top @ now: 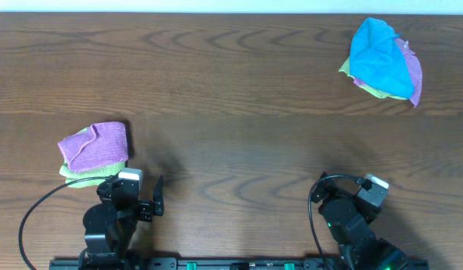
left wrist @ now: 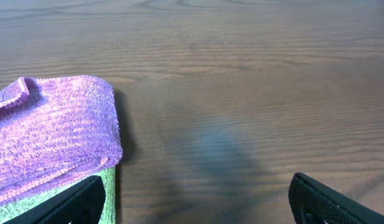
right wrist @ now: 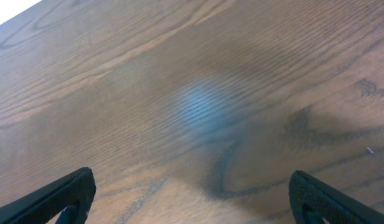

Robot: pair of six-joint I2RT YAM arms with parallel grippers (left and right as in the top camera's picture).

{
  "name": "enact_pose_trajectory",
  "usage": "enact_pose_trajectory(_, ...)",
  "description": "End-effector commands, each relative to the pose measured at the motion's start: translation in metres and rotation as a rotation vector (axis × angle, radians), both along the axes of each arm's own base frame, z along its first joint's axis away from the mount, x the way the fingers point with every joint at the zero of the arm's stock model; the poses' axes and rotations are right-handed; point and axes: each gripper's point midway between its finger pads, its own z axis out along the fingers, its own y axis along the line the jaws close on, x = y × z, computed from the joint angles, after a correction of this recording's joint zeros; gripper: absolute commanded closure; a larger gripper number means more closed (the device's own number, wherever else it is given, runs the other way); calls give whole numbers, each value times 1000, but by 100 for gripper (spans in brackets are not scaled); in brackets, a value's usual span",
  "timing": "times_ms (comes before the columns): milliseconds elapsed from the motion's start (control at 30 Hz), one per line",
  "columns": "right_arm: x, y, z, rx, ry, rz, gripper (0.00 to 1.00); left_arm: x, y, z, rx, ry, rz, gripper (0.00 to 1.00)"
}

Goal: Fold the cloth

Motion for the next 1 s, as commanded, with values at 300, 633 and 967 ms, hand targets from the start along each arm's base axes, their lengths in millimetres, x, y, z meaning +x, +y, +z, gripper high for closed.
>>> enact_pose_trajectory(300,0,-3,0,-3,-6,-17,1,0,2,-6,20,7,7,5)
enact_pose_trajectory(633,0,-3,0,-3,-6,-17,1,0,2,-6,20,7,7,5)
enact_pose_trajectory(967,-1,-9,-5,35,22,-53,1,0,2,-6,20,7,7,5)
